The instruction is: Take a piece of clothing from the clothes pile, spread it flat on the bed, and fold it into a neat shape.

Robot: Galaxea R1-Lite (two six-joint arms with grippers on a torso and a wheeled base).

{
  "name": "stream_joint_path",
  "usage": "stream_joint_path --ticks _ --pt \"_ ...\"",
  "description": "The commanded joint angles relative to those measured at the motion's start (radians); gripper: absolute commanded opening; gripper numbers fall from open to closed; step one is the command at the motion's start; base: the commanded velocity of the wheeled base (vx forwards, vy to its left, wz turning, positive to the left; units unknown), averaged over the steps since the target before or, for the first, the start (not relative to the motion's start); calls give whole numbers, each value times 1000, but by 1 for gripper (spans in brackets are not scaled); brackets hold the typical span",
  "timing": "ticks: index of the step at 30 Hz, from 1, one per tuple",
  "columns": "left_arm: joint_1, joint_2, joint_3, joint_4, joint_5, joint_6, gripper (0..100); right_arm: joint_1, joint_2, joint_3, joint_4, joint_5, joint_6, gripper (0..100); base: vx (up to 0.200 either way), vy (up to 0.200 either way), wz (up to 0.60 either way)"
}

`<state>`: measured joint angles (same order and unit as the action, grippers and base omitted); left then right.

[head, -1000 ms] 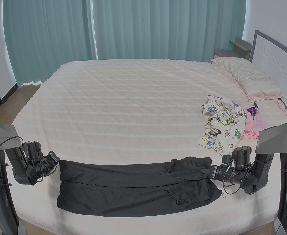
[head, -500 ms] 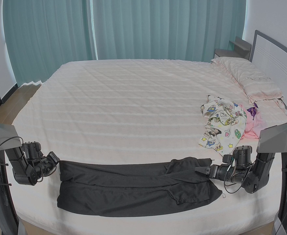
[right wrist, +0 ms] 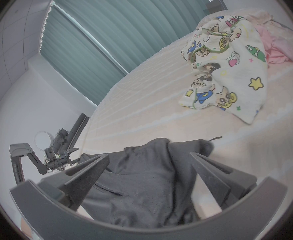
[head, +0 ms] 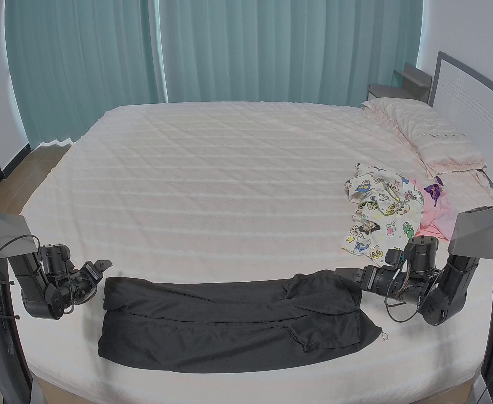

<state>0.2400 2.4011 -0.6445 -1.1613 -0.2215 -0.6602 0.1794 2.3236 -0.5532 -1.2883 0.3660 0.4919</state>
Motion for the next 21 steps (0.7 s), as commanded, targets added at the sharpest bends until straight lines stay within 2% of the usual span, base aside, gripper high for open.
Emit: stream_joint_path --ticks 1,5,10,21 --pt "4 -7 -9 2 -2 -47 100 54 -3 -25 -2 -15 56 100 0 0 0" --pt "5 -17 -15 2 -25 -118 100 77 56 -73 7 -19 66 100 0 0 0" --pt "5 -19 -14 2 -33 -118 100 57 112 -106 10 -25 65 100 0 0 0" --pt "5 -17 -15 2 -33 -116 100 66 177 -139 10 -28 63 100 0 0 0"
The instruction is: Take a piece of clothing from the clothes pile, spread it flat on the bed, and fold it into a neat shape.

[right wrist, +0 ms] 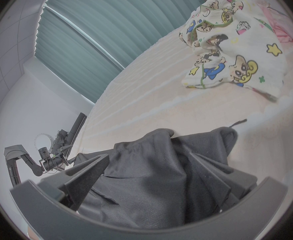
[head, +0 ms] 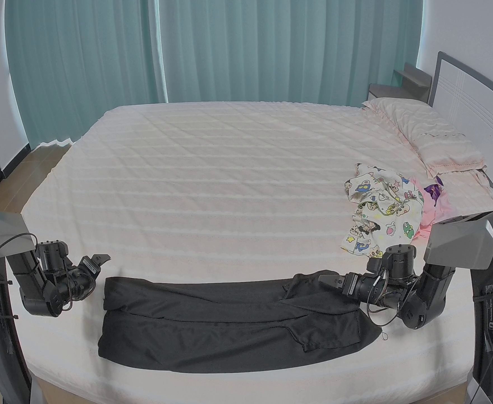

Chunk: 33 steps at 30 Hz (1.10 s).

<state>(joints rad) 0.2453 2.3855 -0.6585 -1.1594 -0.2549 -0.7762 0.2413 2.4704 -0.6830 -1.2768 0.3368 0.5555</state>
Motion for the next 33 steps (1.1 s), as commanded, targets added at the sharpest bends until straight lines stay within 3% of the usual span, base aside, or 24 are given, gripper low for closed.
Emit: stream_joint_path --ticks 1,2,3,9,15,29,30,33 --pt "0 -2 -1 0 0 0 100 4 31 -9 -1 1 0 100 0 0 0" --pt "0 -2 -1 0 0 0 100 3 31 -18 -3 1 1 100 0 0 0" --pt "0 -2 -1 0 0 0 100 1 30 -21 -4 -1 3 0 0 0 0" --pt "0 -2 0 0 0 0 100 -14 21 -17 -15 -4 9 0 0 0 0" --pt "0 0 -1 0 0 2 100 -23 21 -26 -73 -62 12 0 0 0 0" --pt "0 -2 0 0 0 2 100 -30 28 -23 -85 -65 11 0 0 0 0" --pt "0 -2 0 0 0 2 100 -31 30 -23 -82 -65 11 100 0 0 0" --pt "0 -2 4 -2 0 3 100 -31 28 -12 -76 -65 9 100 0 0 0"
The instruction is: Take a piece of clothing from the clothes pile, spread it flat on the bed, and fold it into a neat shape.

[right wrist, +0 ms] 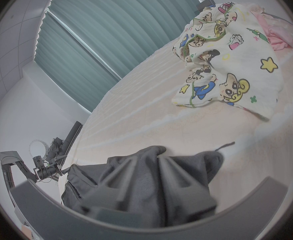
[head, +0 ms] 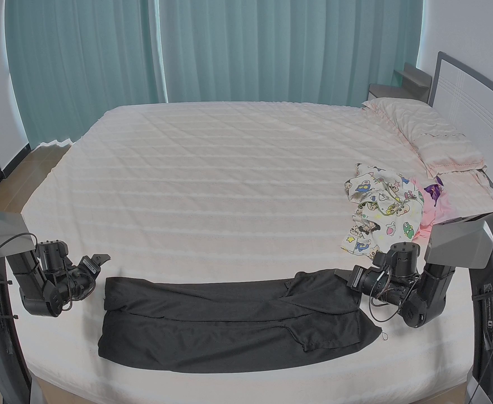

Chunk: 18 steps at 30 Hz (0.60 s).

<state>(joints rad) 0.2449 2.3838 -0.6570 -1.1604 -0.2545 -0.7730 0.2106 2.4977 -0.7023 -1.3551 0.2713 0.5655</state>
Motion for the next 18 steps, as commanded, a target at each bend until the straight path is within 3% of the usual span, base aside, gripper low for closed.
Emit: stream_joint_path --ticks 1,12,14,16,18 --pt "1 -2 4 -2 1 1 100 1 -5 14 2 0 -1 100 0 0 0" --pt "-6 -192 154 13 -37 96 100 -31 -54 73 -10 -1 2 100 0 0 0" --pt "-18 -247 246 56 -68 219 100 -33 -60 92 -13 -1 2 100 0 0 0" --pt "-24 -259 266 64 -68 242 100 -33 -62 95 -18 -1 2 100 0 0 0" --pt "-81 -324 370 94 -68 324 100 -33 -74 110 -33 0 1 100 0 0 0"
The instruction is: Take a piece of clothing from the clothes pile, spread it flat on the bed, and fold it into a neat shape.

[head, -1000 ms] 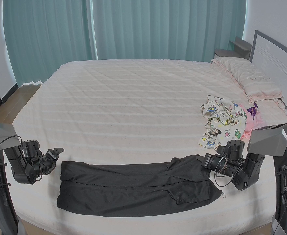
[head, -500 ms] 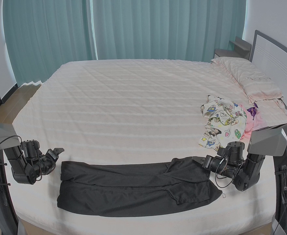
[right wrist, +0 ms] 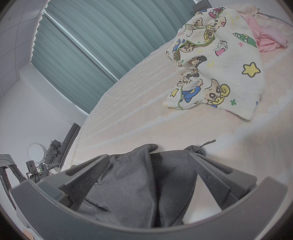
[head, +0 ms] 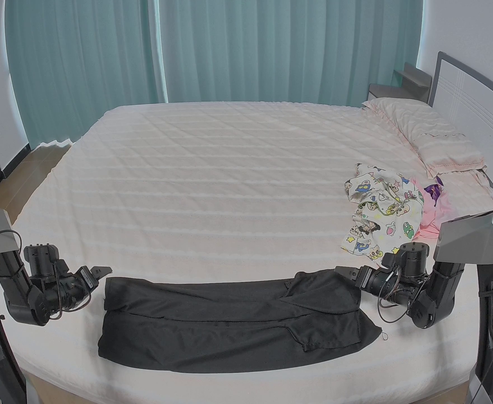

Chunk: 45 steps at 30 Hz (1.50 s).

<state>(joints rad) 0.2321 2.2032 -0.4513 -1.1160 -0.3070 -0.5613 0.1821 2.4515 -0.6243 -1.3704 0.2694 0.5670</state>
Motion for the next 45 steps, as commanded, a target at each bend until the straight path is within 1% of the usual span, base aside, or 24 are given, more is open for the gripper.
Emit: stream_joint_path --ticks 1,3,4,8,12,20,26,32,42,45 --pt "-86 -155 186 61 -15 127 100 -1 -28 35 -18 2 -1 100 0 0 0" --pt "-102 -163 200 68 -15 135 100 0 -28 38 -19 2 -1 100 0 0 0" --pt "-120 -171 235 82 -14 136 100 3 -29 46 -25 2 -1 100 0 0 0" --pt "-132 -163 318 73 -9 144 100 5 -31 51 -25 2 -1 100 0 0 0" --pt "-132 -155 355 54 -17 136 100 10 -31 54 -24 2 -1 100 -50 0 0" --pt "-131 -143 365 53 -9 141 100 17 -32 54 -25 2 -1 100 -200 0 0" --pt "-131 -132 365 51 2 144 100 22 -37 57 -25 2 -1 100 0 0 0" --pt "-131 -74 336 28 78 138 100 28 -49 60 -24 2 -1 100 0 0 0" --pt "-134 -31 309 21 103 129 100 26 -45 58 -24 4 -1 100 0 0 0" --pt "-135 -3 273 21 141 127 100 28 -43 58 -24 4 -1 100 0 0 0"
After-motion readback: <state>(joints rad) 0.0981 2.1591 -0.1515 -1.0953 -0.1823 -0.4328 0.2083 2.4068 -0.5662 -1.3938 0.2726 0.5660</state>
